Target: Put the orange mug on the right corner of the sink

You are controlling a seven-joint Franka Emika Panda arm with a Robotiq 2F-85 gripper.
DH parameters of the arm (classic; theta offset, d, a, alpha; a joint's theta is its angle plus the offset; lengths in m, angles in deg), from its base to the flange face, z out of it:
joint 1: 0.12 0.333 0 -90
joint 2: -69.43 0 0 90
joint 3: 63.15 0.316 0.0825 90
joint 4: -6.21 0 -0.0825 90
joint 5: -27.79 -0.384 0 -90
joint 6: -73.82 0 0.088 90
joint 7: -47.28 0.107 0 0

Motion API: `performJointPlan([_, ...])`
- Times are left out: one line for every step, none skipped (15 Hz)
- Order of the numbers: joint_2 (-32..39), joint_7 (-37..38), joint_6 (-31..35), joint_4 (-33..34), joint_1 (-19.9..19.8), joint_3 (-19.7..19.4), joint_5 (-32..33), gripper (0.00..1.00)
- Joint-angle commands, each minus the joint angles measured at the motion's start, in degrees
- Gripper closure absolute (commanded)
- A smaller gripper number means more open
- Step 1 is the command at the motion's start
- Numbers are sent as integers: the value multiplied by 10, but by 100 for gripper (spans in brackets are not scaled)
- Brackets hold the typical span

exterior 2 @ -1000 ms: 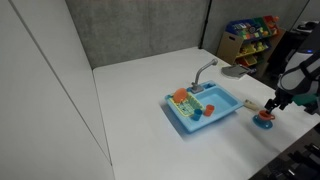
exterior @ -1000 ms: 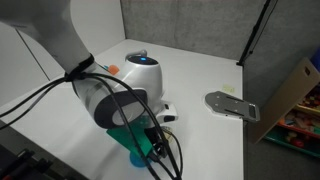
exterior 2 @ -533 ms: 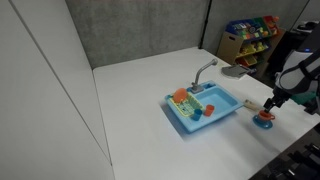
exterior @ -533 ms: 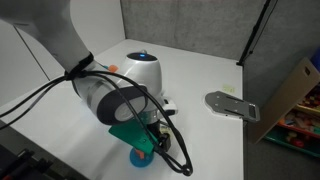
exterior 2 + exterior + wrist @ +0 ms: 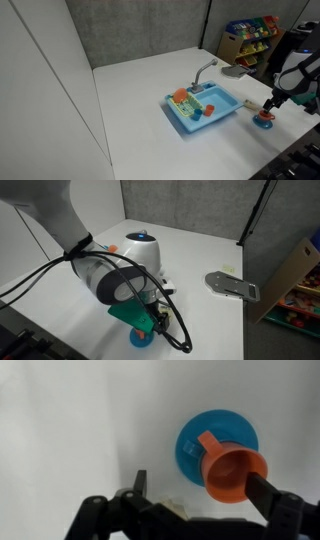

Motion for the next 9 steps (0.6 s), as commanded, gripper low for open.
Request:
performJointPlan([8, -25, 1, 6, -11, 11, 13, 0])
performJointPlan([10, -26, 1, 8, -11, 12, 13, 0])
performJointPlan([14, -27, 0, 11, -10, 11, 14, 0])
performJointPlan([17, -30, 0, 13, -11, 11, 14, 0])
performJointPlan([20, -30, 0, 15, -11, 10, 14, 0])
performJointPlan([23, -31, 0, 17, -12, 10, 13, 0])
performJointPlan([25, -32, 0, 20, -13, 12, 12, 0])
performJointPlan([27, -32, 0, 22, -14, 12, 11, 0])
performJointPlan([28, -33, 0, 24, -17, 15, 9, 0])
